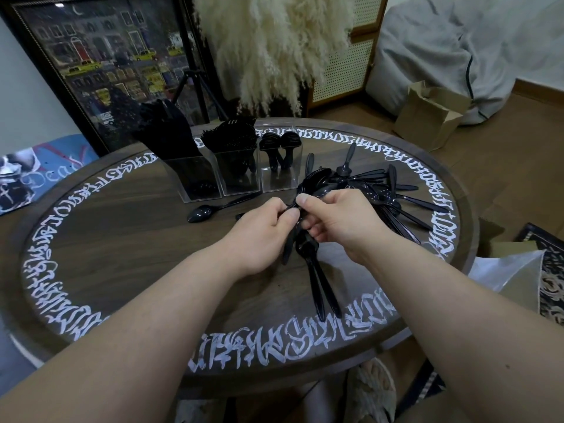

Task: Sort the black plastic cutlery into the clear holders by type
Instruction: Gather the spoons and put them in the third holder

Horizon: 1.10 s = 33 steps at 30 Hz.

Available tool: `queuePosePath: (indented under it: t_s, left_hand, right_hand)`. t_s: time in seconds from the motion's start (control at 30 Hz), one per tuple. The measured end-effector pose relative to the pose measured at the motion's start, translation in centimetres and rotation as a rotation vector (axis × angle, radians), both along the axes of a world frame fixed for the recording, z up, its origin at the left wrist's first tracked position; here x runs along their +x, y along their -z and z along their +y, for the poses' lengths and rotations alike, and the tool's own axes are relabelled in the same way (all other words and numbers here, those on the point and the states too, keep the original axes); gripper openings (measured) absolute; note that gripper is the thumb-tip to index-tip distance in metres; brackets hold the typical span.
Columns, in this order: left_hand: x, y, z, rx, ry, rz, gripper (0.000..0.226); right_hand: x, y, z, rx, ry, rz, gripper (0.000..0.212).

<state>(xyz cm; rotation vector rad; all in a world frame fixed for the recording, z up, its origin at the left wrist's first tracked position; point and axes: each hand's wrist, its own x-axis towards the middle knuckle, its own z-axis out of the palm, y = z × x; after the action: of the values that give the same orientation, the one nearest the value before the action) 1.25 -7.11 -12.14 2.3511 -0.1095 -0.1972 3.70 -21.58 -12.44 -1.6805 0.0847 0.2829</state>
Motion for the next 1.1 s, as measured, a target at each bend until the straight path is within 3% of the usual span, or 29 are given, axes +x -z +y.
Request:
queuePosePath:
  t_s: [0.17, 0.3, 0.43, 0.57, 0.83, 1.03, 1.1]
  left_hand:
    - [0.3, -0.3, 1.4, 0.054, 0.001, -0.05, 0.029]
    - [0.2, -0.1, 2.2, 0.029, 0.018, -0.022, 0.034]
    - [-0.1, -0.2, 2.5, 0.052, 0.044, 0.013, 0.036]
    - [-0.3, -0.2, 2.7, 0.213, 0.029, -0.09, 0.024]
    - [0.0, -0.2, 2.6, 0.32, 0.048, -0.115, 0.029]
    - [0.1, -0.4, 2.5, 0.353, 0.059, -0.199, 0.041]
    - [0.0, -0.5, 2.5, 0.352, 0.032, -0.243, 0.041]
  right_hand:
    - [0.5, 0.0, -0.5, 0.003, 0.088, -0.057, 0.02]
    - [0.6, 0.0, -0.7, 0.055, 0.097, -0.181, 0.042]
    - [0.6, 0.0, -0.3, -0.065, 0.116, -0.322, 0.027]
    - [0.8, 0.2, -0.4, -0.116, 0.186, -0.37, 0.016]
    - [0.8, 0.3, 0.0, -0.119, 0.166, -0.409, 0.028]
    - [0.6, 0.6, 0.1, -0.317, 0.132, -0.524, 0.032]
    - [0.7, 0.3, 0.1, -0.288, 0.145, -0.511, 0.035]
